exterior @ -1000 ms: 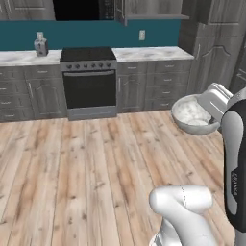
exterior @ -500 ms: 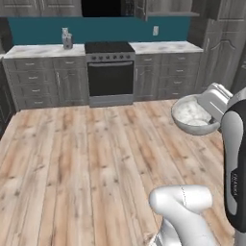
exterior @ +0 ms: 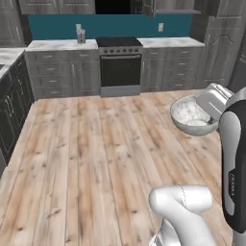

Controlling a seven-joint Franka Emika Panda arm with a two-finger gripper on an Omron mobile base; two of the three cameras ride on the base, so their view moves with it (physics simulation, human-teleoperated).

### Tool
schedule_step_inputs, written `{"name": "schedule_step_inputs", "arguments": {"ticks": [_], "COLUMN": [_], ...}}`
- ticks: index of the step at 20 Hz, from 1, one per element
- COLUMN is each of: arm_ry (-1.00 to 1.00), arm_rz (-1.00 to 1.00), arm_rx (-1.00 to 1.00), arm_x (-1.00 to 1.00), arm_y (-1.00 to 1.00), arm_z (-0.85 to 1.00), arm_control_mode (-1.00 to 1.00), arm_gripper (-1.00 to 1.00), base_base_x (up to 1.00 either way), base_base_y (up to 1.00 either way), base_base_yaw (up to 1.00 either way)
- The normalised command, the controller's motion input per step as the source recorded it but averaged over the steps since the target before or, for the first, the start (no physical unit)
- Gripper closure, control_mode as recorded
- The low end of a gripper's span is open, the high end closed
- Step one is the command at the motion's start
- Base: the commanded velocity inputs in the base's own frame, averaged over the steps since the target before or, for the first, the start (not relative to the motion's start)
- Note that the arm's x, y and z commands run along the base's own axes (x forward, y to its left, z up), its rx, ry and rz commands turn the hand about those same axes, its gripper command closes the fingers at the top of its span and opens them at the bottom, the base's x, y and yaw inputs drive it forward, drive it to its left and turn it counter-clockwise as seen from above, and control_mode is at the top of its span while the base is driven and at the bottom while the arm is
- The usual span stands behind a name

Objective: Take the smaller bowl and place it next to the appetizer plate on the dining counter , and place the larger bowl next to the plate with cooked food.

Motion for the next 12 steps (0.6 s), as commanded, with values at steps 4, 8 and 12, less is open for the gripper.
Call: {"name": "schedule_step_inputs", "arguments": {"ticks": [4, 8, 12], "arm_ry": [0.00, 0.00, 0.00], "arm_rz": [0.00, 0.00, 0.00], "arm_rx": [0.00, 0.00, 0.00], "arm_x": [0.00, 0.00, 0.00], "arm_y": [0.00, 0.00, 0.00], "arm_z": [0.00, 0.00, 0.00], "arm_control_mode": [1.00, 1.00, 1.00], "arm_gripper": [1.00, 1.00, 1.00], "base_base_x": [-1.00, -0.89, -0.57], "base_base_y": [0.85, 1.00, 1.00], "base_base_yaw": [0.00, 0.00, 0.00]}}
